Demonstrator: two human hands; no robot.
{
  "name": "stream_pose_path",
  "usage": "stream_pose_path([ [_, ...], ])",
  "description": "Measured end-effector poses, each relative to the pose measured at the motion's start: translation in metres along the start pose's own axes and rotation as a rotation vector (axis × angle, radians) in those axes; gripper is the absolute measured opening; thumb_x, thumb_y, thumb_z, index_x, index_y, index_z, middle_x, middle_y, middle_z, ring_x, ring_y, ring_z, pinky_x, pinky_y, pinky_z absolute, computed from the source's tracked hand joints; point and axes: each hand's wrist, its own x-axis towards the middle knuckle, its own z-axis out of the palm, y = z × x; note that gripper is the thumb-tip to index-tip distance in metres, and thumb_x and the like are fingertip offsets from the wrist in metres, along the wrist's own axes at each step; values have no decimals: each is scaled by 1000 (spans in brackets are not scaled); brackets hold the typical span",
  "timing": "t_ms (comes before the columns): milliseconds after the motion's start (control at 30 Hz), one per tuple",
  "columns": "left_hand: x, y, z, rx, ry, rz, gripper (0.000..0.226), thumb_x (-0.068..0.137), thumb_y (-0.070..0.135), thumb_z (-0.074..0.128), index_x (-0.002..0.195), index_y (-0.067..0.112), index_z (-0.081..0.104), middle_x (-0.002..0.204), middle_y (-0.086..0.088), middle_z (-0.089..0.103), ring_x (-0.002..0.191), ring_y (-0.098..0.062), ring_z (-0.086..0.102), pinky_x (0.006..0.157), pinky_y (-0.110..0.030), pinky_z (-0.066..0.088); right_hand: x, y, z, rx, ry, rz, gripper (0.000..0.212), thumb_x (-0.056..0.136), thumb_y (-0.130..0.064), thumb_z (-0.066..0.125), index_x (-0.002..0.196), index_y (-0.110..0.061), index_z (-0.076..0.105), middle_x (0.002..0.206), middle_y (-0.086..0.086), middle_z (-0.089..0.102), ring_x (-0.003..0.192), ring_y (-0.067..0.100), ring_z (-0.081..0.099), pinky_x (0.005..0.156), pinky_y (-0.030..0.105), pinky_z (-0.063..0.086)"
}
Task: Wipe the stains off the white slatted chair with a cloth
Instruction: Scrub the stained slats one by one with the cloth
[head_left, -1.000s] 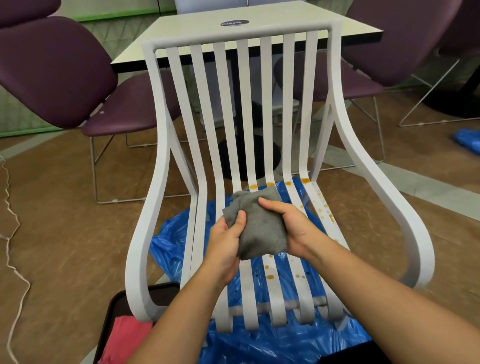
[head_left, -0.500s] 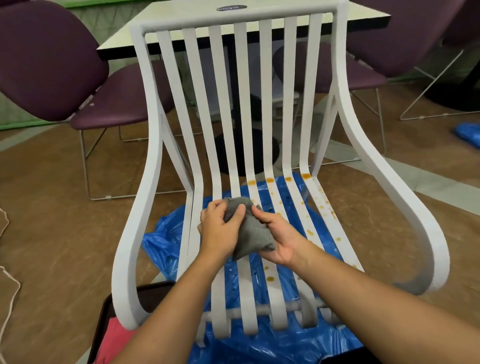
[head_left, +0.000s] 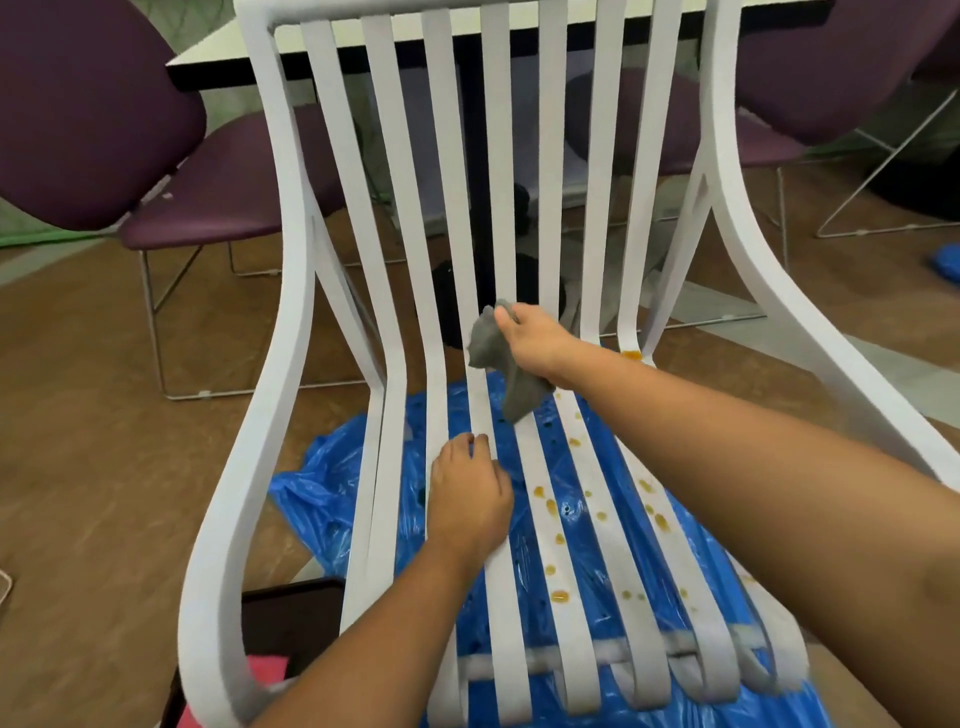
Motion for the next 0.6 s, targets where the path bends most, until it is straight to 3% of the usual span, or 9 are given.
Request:
stream_pose_path([
  [100, -2, -3, 0, 35, 21, -13, 41, 99, 33, 40, 136, 23, 56, 132, 4, 56, 129, -17, 46, 119, -53, 16, 25, 5, -5, -38, 224, -151, 41, 108, -36, 31, 147, -27, 41, 145, 8, 49, 133, 27, 45, 107, 39, 38],
  [200, -2, -2, 0, -28, -8, -40, 41, 99, 33, 41, 137, 23, 52, 134, 4, 54, 129, -16, 45, 119, -52, 19, 40, 26, -1, -443, 385, -381, 50, 106, -15, 40, 152, -34, 32, 158, 4, 34, 148, 26, 25, 119, 48, 26],
  [267, -2, 0, -2, -36, -4, -47, 40, 98, 33, 42, 136, 23, 51, 133, 4, 53, 128, -16, 45, 118, -51, 20, 45, 49, 8, -708, 227, -467, 61, 101, -5, 47, 153, -29, 29, 160, 1, 28, 151, 23, 16, 120, 53, 20],
  [400, -1, 1, -1, -29, -7, -53, 40, 98, 33, 42, 136, 23, 51, 133, 3, 52, 127, -16, 45, 117, -50, 21, 43, 96, 33, -823, -207, -331, 54, 106, -25, 42, 155, -32, 21, 164, 2, 17, 151, 25, 6, 120, 51, 21],
  [500, 0, 1, -1, -10, -7, -56, 41, 99, 33, 41, 138, 23, 49, 134, 3, 52, 128, -16, 45, 118, -51, 22, 30, 99, 39, -695, -203, -237, 55, 104, -47, 34, 156, -36, 20, 165, -1, 13, 152, 22, 0, 122, 48, 14],
  [600, 0, 2, 0, -4, -7, -58, 41, 100, 33, 40, 139, 24, 48, 136, 3, 51, 129, -17, 44, 118, -51, 21, 25, 86, 41, -420, -142, -186, 59, 100, -58, 33, 154, -36, 25, 160, 1, 27, 149, 24, 20, 119, 48, 25],
])
